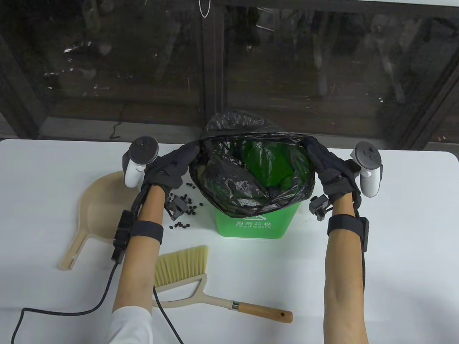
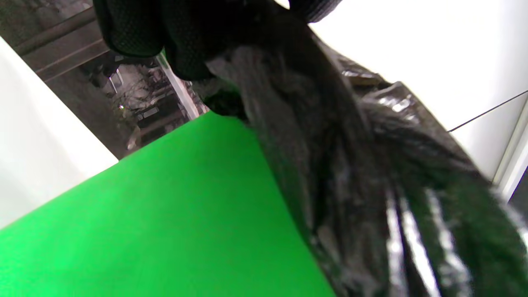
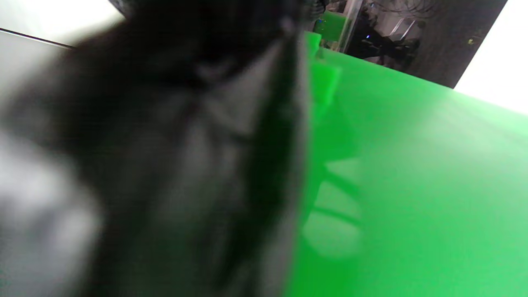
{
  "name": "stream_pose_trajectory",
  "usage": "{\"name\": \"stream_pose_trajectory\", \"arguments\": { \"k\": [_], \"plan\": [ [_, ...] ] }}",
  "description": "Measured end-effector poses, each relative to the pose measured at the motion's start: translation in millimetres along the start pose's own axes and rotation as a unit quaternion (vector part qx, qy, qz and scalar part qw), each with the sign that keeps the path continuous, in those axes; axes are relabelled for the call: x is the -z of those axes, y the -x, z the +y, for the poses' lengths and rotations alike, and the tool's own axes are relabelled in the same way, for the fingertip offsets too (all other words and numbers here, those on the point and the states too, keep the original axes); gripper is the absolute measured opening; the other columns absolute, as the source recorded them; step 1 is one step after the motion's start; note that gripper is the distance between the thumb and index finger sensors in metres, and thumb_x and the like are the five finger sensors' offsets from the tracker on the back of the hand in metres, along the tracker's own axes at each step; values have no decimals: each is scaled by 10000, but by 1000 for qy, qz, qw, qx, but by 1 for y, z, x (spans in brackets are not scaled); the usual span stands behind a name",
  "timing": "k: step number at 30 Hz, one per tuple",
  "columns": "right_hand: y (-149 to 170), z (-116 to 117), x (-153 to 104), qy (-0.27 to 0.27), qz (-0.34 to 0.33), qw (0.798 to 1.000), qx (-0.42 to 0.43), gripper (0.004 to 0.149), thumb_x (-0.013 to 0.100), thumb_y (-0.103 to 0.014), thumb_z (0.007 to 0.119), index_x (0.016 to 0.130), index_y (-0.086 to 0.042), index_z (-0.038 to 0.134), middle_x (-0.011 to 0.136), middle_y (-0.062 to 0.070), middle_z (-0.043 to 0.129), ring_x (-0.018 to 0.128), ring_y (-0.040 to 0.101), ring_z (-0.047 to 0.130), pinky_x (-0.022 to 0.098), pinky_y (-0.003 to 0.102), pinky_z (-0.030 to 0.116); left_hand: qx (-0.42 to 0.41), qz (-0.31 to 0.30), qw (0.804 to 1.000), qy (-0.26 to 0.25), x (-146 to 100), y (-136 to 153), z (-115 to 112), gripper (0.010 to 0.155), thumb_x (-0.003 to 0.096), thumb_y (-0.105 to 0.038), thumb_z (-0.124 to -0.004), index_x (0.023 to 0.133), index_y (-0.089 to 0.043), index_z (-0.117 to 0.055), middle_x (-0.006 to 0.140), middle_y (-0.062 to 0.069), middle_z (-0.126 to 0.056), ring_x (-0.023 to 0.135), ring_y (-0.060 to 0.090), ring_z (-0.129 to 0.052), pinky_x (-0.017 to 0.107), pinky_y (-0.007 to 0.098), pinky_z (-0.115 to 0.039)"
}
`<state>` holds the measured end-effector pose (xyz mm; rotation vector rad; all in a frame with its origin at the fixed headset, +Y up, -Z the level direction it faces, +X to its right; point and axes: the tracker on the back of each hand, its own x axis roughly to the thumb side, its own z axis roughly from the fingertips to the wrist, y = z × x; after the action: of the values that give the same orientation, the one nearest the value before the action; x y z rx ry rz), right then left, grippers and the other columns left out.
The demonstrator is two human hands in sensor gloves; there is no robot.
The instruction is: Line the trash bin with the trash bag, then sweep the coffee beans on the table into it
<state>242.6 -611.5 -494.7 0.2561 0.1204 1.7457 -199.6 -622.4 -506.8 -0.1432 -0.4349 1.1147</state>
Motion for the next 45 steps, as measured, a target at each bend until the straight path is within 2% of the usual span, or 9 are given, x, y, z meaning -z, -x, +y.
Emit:
{"name": "stream_pose_trajectory", "arguments": {
  "k": [10, 17, 23, 25, 28, 31, 35, 41, 45],
  "plan": [
    [18, -3, 4, -9, 28, 999, 25, 766, 533, -595, 410, 1094, -73, 408, 1160, 249, 376, 1007, 539, 266, 626, 731, 348, -46, 15, 999, 9, 14, 9, -19, 653, 774, -360, -372, 1179, 145, -455, 1009, 363, -709, 909, 686, -592, 644, 814, -380],
    [27, -3, 3, -5, 51, 998, 30, 785, 529, -601, 365, 1097, -59, 387, 1154, 271, 371, 1000, 547, 268, 619, 730, 351, -58, 43, 997, -2, 19, 11, -23, 680, 773, -353, -347, 1158, 194, -468, 969, 372, -740, 877, 692, -622, 628, 818, -397],
    [51, -3, -8, -12, 76, 996, 49, 796, 524, -604, 355, 1094, -49, 399, 1149, 276, 382, 992, 555, 273, 612, 729, 359, -53, 79, 995, 27, 12, 30, -29, 693, 771, -360, -326, 1157, 191, -494, 966, 371, -746, 874, 695, -624, 628, 817, -400],
    [59, -2, -13, -20, 77, 995, 64, 788, 530, -611, 386, 1101, -68, 395, 1158, 267, 373, 994, 560, 261, 613, 731, 354, -75, 64, 995, 32, 4, 35, -32, 682, 772, -380, -330, 1188, 141, -470, 1021, 394, -684, 904, 713, -569, 633, 819, -371],
    [64, 2, -22, -67, 58, 993, 83, 814, 529, -648, 463, 1117, -105, 315, 1161, 288, 349, 996, 570, 261, 615, 735, 354, -88, 9, 996, 32, -13, 33, -36, 689, 763, -472, -363, 1257, 1, -279, 1175, 451, -345, 974, 754, -346, 646, 816, -275],
    [61, 4, -29, -61, 42, 994, 85, 822, 523, -650, 502, 1120, -127, 289, 1165, 288, 337, 1003, 564, 258, 621, 735, 351, -63, -16, 998, 17, -28, 24, -36, 735, 748, -517, -390, 1255, -13, -218, 1187, 447, -253, 984, 750, -283, 647, 813, -251],
    [57, 9, -42, -67, 29, 994, 80, 847, 513, -657, 542, 1120, -142, 253, 1168, 284, 337, 1007, 562, 259, 623, 738, 346, -29, -36, 999, 23, -44, 10, -35, 779, 734, -548, -414, 1236, -32, -116, 1191, 434, -170, 991, 740, -210, 650, 813, -223],
    [59, 12, -62, -67, 10, 995, 75, 896, 493, -652, 613, 1107, -181, 162, 1179, 262, 312, 1021, 549, 250, 632, 740, 339, 40, -48, 997, 53, -63, -3, -48, 833, 711, -572, -451, 1228, -23, -97, 1189, 436, -165, 991, 740, -207, 651, 811, -227],
    [65, 11, -73, -62, 15, 995, 75, 896, 492, -615, 671, 1104, -193, 171, 1179, 253, 311, 1026, 543, 266, 635, 740, 344, 29, -48, 997, 47, -70, -1, -54, 850, 689, -576, -480, 1226, -30, -112, 1194, 426, -182, 998, 730, -211, 658, 806, -223]
  ]
}}
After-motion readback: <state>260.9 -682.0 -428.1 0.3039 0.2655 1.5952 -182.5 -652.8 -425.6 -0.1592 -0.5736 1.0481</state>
